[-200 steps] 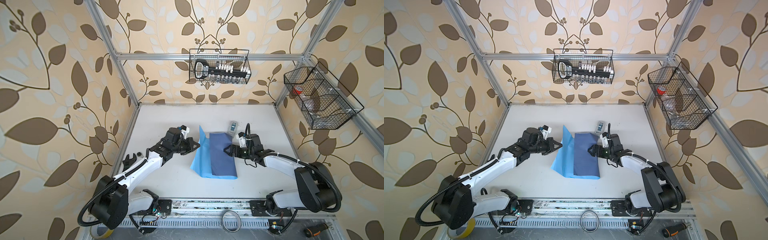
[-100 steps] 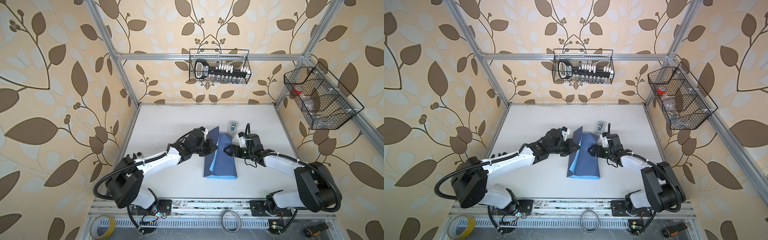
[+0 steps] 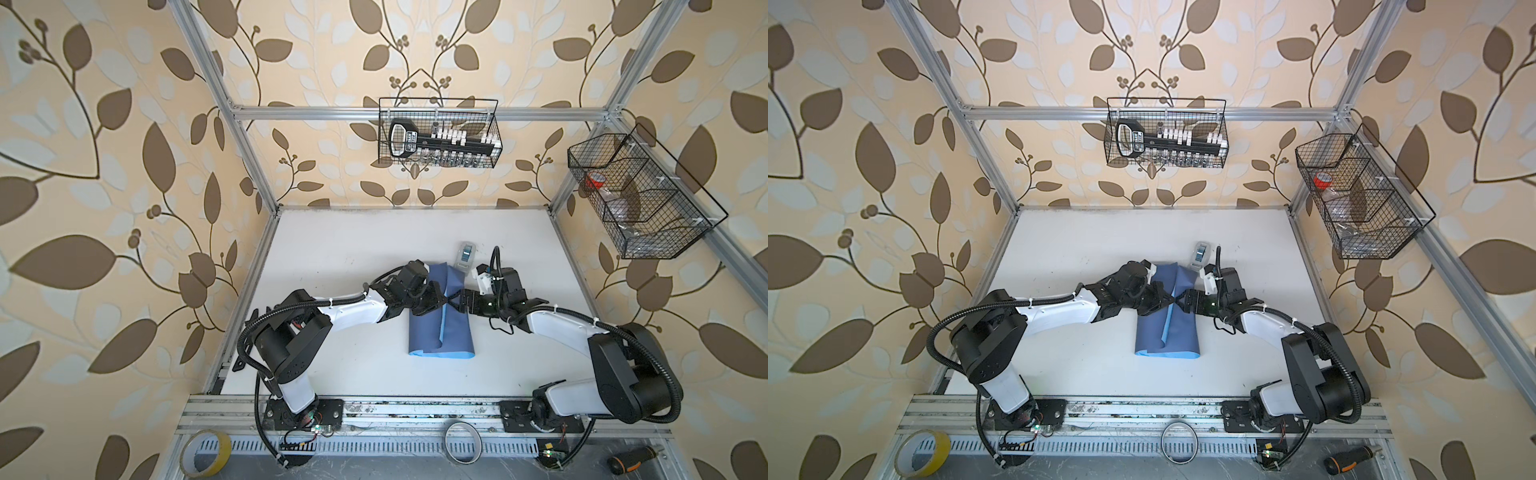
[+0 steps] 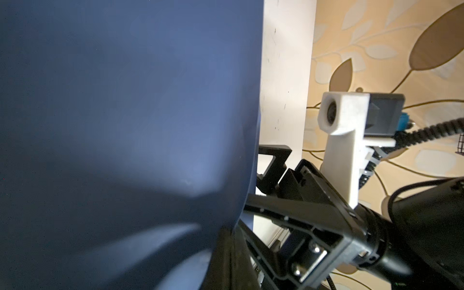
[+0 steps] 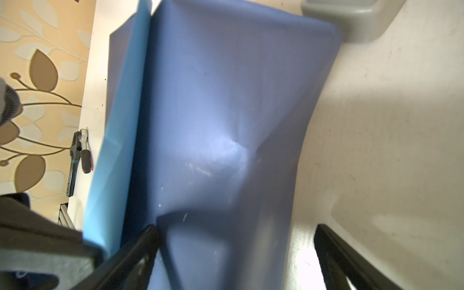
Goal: Wrap a gift box in wrapping paper
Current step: Fold the wrapping paper for the gift box.
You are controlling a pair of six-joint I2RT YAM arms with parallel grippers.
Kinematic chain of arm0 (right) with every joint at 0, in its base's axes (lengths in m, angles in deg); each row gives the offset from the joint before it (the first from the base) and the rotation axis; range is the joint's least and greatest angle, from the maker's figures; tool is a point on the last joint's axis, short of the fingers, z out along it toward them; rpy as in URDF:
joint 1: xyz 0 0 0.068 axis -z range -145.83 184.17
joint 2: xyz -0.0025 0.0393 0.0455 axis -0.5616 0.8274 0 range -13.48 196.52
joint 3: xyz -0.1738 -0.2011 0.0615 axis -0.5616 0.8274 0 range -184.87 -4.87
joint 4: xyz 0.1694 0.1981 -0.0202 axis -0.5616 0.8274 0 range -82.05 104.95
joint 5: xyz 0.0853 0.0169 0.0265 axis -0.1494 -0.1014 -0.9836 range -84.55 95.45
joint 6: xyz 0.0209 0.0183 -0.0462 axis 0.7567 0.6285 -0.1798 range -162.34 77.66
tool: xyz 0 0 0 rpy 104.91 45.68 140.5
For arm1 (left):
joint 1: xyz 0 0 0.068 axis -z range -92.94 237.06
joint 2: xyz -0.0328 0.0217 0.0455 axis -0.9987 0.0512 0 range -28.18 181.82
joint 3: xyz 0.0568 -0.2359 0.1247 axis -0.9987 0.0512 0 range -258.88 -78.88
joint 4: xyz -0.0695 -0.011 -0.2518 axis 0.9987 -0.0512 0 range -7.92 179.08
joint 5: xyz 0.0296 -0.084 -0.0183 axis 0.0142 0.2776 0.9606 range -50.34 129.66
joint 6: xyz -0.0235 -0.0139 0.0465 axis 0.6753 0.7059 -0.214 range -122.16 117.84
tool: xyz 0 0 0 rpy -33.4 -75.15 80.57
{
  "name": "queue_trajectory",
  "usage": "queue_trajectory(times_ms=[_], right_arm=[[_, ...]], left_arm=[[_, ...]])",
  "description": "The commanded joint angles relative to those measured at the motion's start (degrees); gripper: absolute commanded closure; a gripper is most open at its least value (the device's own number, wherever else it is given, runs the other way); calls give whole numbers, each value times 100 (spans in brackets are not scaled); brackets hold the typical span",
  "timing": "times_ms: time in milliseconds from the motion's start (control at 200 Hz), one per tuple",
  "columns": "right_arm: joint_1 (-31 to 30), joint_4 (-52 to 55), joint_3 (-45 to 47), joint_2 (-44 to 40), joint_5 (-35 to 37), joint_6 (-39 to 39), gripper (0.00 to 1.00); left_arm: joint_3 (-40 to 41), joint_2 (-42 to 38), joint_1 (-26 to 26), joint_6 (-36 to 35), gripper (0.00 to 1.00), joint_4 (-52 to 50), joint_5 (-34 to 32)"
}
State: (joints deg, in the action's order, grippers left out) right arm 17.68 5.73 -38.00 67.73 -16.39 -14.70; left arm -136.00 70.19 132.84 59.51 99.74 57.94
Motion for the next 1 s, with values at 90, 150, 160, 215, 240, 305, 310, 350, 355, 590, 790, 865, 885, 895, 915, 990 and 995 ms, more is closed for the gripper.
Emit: queue_trajectory(times_ms=[90, 150, 160, 215, 240, 305, 310, 350, 355, 590, 790, 865, 885, 895, 915, 990, 995], right_arm=[[47, 677, 273, 394, 299, -92, 3], [90, 621, 306, 402, 209, -60, 3], [103, 610, 314, 400, 189, -51, 3], [119, 577, 334, 404, 138, -35, 3], [122, 572, 339, 413, 116, -31, 3], [137, 567, 347, 422, 79, -18, 3], [137, 566, 349, 422, 81, -15, 3], [149, 552, 357, 415, 71, -11, 3], [147, 554, 358, 419, 69, -17, 3], [170, 555, 344, 444, 66, -16, 3], [164, 550, 351, 473, 75, -19, 3], [164, 553, 353, 475, 85, -8, 3], [164, 549, 353, 476, 86, -12, 4], [169, 551, 356, 473, 84, -13, 4], [169, 552, 351, 480, 84, -17, 4], [165, 561, 332, 483, 76, -22, 3], [164, 558, 328, 483, 76, -22, 3]], left_arm=[[102, 16, 28, 506, 100, 1201, -179], [231, 53, 28, 664, 100, 1547, -197], [253, 58, 28, 687, 100, 1620, -201], [356, 116, 28, 803, 100, 1945, -198], [381, 155, 28, 839, 100, 2045, -185], [427, 237, 41, 931, 100, 2246, -142], [437, 241, 47, 941, 100, 2265, -141], [500, 284, 52, 1007, 100, 2415, -133], [513, 286, 53, 1015, 100, 2441, -137], [889, 362, 154, 1137, 100, 3138, -280], [957, 586, 277, 1163, 100, 3819, -185], [949, 649, 308, 1163, 100, 4041, -133], [956, 653, 316, 1159, 100, 4107, -132], [955, 661, 328, 1155, 100, 4132, -123], [950, 684, 335, 1147, 100, 4160, -110], [966, 756, 368, 1141, 100, 4326, -96], [966, 764, 369, 1143, 100, 4337, -97]])
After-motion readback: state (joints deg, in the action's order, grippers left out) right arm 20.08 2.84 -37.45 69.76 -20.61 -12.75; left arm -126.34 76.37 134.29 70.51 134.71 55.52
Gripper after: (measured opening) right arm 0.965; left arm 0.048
